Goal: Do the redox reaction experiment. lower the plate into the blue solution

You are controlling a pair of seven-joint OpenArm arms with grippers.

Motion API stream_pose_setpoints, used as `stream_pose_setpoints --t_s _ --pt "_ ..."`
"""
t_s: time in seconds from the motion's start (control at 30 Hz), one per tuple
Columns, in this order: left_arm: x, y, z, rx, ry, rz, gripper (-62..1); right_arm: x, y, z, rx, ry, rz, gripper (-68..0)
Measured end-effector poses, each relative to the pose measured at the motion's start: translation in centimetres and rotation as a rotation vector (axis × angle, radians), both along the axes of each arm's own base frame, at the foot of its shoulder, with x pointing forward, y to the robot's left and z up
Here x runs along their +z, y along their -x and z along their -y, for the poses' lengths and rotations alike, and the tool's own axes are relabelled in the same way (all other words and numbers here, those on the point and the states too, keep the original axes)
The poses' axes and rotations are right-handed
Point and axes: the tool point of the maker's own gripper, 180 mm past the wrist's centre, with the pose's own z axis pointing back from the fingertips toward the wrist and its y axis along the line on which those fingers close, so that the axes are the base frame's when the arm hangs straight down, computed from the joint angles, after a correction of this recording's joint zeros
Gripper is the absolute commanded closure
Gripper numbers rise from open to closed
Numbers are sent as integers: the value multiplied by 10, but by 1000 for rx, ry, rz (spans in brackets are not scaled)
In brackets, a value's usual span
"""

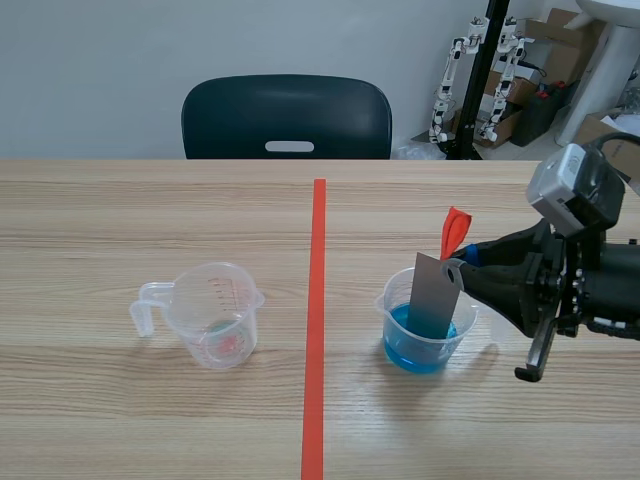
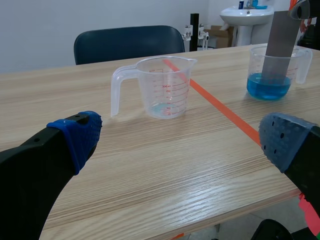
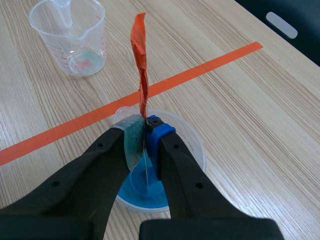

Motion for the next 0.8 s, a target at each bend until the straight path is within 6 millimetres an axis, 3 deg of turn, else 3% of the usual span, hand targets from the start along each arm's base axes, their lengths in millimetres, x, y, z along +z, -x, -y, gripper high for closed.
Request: stream_pose_setpoints --t_s 0.8 --pt "0 -1 -2 10 3 2 -623 0 0 0 0 2 -1 -6"
